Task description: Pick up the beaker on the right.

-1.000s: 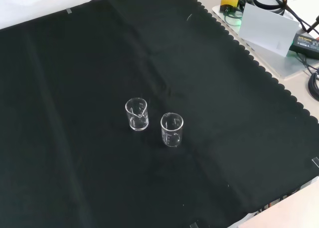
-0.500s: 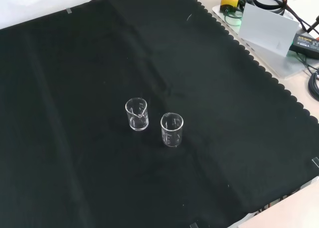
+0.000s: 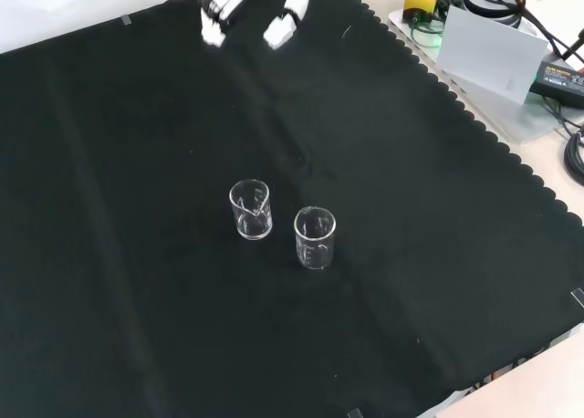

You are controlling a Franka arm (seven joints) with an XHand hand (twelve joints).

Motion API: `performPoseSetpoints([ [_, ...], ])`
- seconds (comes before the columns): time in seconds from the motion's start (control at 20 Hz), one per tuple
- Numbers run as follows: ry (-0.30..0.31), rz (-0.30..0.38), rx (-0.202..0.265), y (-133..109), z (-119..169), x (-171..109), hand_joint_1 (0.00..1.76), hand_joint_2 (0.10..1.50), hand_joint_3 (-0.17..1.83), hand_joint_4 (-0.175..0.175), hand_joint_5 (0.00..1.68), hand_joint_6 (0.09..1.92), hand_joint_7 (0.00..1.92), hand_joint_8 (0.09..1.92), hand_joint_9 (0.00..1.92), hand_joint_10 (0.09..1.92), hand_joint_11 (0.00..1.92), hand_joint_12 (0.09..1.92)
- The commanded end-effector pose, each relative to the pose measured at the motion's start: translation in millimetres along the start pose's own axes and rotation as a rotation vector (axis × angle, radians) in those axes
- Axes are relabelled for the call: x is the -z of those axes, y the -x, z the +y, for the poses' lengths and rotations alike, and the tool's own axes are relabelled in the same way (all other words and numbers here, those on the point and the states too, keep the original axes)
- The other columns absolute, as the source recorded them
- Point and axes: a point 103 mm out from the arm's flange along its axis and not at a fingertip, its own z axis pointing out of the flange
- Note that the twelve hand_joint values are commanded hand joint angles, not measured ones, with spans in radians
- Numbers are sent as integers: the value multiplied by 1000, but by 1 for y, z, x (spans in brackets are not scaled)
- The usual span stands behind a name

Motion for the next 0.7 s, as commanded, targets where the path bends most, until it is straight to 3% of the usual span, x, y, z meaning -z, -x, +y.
performPoseSetpoints([
  [0.05,52,98,111,-21,66,-37,528,975,444,-36,255,87,120,487,193,630,0,1054],
  [0.5,2,202,141,-23,91,-85,672,737,578,-45,273,87,143,555,259,645,0,1163],
  [0.7,-8,242,189,-23,98,-101,722,642,662,-62,337,87,185,595,304,653,0,1203],
])
